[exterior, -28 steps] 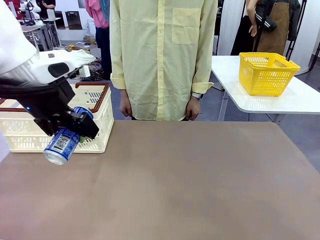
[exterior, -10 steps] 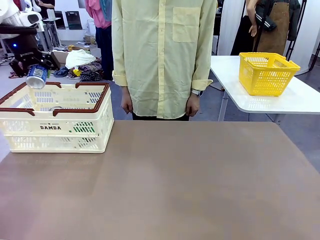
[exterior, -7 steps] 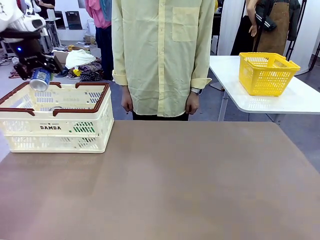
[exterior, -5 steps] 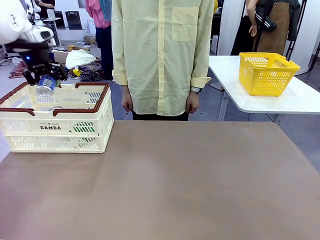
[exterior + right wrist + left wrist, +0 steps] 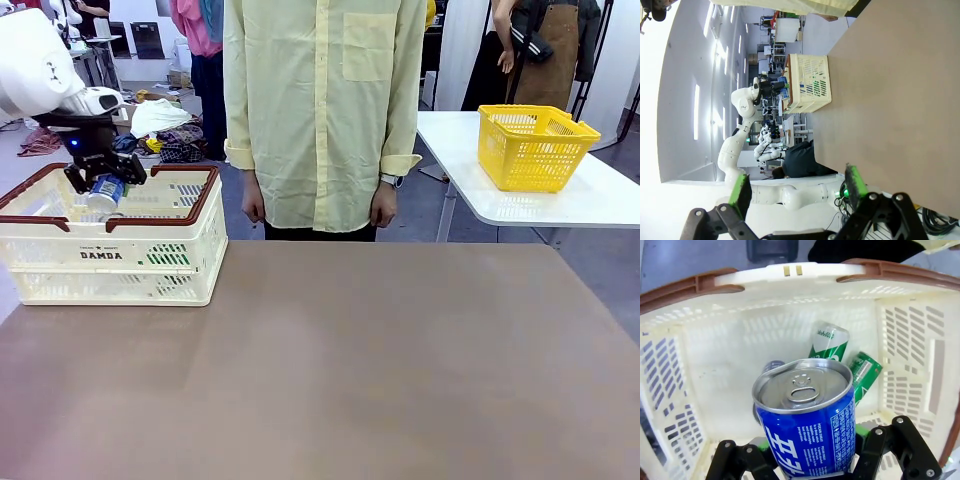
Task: Place the drinks into the Shopping basket.
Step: Pick up one drink and place it into the Shopping basket.
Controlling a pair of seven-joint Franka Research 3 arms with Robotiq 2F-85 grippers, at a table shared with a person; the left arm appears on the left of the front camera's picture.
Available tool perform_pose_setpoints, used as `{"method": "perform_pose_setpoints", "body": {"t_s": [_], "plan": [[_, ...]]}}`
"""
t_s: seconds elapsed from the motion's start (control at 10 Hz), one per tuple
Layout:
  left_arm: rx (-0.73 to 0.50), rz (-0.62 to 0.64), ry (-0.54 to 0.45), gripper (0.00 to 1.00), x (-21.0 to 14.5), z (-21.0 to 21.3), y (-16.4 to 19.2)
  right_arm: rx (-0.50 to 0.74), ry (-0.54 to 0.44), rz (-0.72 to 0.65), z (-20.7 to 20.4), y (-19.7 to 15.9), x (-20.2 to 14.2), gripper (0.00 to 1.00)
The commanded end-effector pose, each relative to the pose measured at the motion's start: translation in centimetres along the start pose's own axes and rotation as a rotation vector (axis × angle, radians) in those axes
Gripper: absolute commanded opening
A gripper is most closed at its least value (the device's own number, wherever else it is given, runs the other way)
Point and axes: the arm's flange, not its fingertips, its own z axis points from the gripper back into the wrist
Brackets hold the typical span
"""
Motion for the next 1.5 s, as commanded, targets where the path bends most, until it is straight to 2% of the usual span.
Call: {"method": "perform_pose_setpoints", "body": {"t_s": [0.0,0.9,1.0,1.1,1.2,1.4], "plan": [[0.011,-0.02,0.028,0.0,0.1,-0.5,0.4,0.021,-0.007,-0.012,-0.1,0.6,0.2,1.0],[0.074,-0.037,0.166,0.0,0.4,-5.6,0.1,0.021,-0.007,-0.012,-0.1,0.6,0.2,1.0],[0.077,-0.036,0.18,0.37,0.5,-6.0,0.1,0.021,-0.007,-0.012,-0.1,0.6,0.2,1.0],[0.078,-0.036,0.183,0.95,0.5,-6.0,0.1,0.021,-0.007,-0.012,-0.1,0.6,0.2,1.0],[0.075,-0.039,0.178,1.0,0.4,-5.8,0.0,0.021,-0.007,-0.012,-0.1,0.6,0.2,1.0],[0.071,-0.045,0.176,1.0,0.3,-5.7,0.0,0.021,-0.007,-0.012,-0.1,0.6,0.2,1.0]]}}
